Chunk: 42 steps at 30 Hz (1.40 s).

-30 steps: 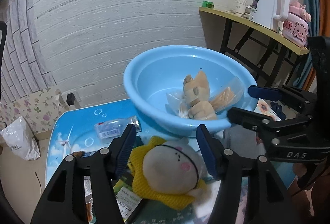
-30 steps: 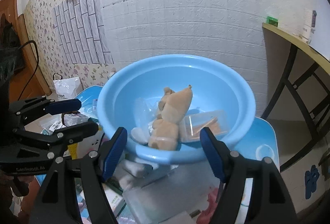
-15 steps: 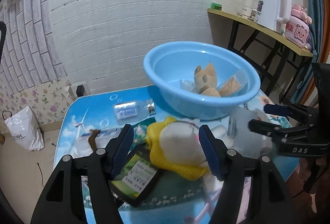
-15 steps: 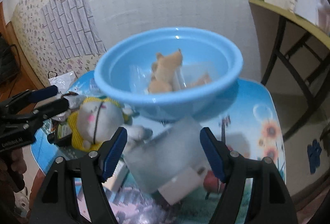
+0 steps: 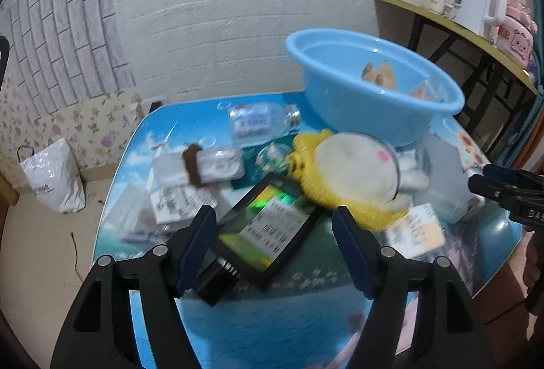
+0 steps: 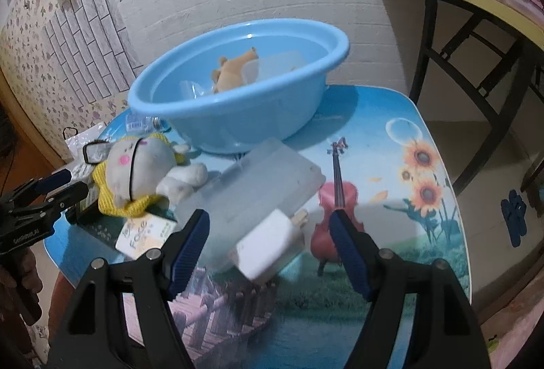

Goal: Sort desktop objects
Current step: 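Withdraw both tools from the basin back over the table, then grasp the black men's skincare box with the left tool while the right tool grasps the white charger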

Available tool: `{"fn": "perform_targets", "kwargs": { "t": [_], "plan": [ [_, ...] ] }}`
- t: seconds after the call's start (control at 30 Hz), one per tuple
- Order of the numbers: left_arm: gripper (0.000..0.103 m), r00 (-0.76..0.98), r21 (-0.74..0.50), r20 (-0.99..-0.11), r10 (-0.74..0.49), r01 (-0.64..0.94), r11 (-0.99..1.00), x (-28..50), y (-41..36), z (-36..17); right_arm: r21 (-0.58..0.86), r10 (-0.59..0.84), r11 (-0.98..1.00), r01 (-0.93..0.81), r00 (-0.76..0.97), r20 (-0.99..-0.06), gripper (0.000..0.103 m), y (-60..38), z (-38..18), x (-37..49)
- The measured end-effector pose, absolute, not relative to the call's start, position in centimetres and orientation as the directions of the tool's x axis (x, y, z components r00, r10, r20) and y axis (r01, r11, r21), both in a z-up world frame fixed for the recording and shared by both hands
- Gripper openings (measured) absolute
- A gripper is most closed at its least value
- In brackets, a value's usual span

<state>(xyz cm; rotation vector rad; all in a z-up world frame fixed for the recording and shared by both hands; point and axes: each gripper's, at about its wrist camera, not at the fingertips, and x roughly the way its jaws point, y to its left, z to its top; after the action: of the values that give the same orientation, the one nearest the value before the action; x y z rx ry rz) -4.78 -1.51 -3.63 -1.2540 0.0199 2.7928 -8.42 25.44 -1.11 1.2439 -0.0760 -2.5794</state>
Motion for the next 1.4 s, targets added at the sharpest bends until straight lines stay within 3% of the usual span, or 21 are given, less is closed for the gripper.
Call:
{"fn": "perform_targets", "kwargs": {
  "t": [0.67,1.17,1.4],
  "plan": [
    [0.071,-0.633,-0.019,-0.774,0.019,-0.007,-1.0,-2.9,-4.7,-5.9,0.146,-0.248,-0.965,0.218,-0.577,-0.778,0.073,25.4,-2.1,-7.2],
    [0.078,-0.63,-0.011,-0.776,0.033,-0.038,-0.999,-3.1,-4.4,-6.3,0.139,-0.226,-0.972,0.191,-0.581,-0.782,0.073,26.0,-2.5,-7.7],
    [0.079,-0.628,-0.001,-0.777,0.041,-0.065,-0.998,-3.8,-3.4,-6.5,0.151,-0.235,-0.97,0.19,-0.576,-0.783,0.067,25.8,-2.6,-8.0]
  ]
}}
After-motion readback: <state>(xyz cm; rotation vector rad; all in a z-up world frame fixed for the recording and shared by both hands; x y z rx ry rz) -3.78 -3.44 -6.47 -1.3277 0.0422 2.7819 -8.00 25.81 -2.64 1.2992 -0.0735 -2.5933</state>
